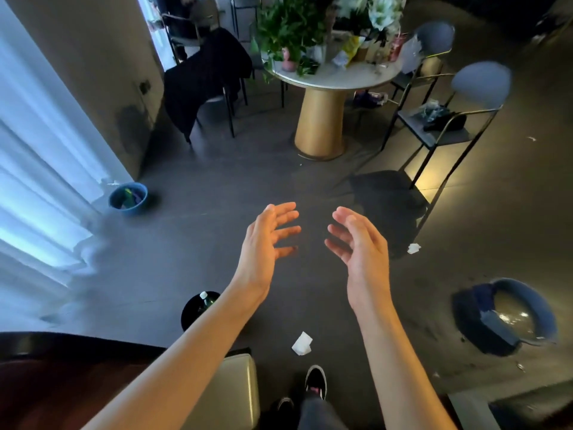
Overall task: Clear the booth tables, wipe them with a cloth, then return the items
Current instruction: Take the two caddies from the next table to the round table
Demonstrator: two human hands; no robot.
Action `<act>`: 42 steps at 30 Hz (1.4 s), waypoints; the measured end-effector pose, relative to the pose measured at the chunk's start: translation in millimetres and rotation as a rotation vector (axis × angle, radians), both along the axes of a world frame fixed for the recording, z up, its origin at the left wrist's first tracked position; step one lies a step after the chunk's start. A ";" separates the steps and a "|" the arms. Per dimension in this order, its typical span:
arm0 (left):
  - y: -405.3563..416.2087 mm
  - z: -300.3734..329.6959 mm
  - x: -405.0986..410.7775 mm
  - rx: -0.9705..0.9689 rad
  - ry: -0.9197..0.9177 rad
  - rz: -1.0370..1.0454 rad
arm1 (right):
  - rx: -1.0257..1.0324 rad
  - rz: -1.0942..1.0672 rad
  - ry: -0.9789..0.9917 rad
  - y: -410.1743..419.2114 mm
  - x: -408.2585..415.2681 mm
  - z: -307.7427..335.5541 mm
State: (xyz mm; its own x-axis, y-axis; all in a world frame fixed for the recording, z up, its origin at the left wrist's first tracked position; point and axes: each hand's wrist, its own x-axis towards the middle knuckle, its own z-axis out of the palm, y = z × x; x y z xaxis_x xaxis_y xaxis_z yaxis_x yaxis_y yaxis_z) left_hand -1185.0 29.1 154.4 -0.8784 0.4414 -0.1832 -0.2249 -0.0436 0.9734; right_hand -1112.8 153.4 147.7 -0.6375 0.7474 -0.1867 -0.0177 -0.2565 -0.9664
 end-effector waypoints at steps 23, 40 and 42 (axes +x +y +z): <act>466.6 25.5 -176.2 -0.018 0.083 -0.353 | -0.001 -0.254 0.095 431.7 -155.7 21.3; 854.9 19.5 -245.4 0.043 0.028 -0.850 | 0.074 -0.720 -0.005 755.0 -185.0 20.0; 899.7 25.9 -252.8 0.050 0.037 -0.900 | 0.080 -0.770 0.005 793.0 -190.3 25.3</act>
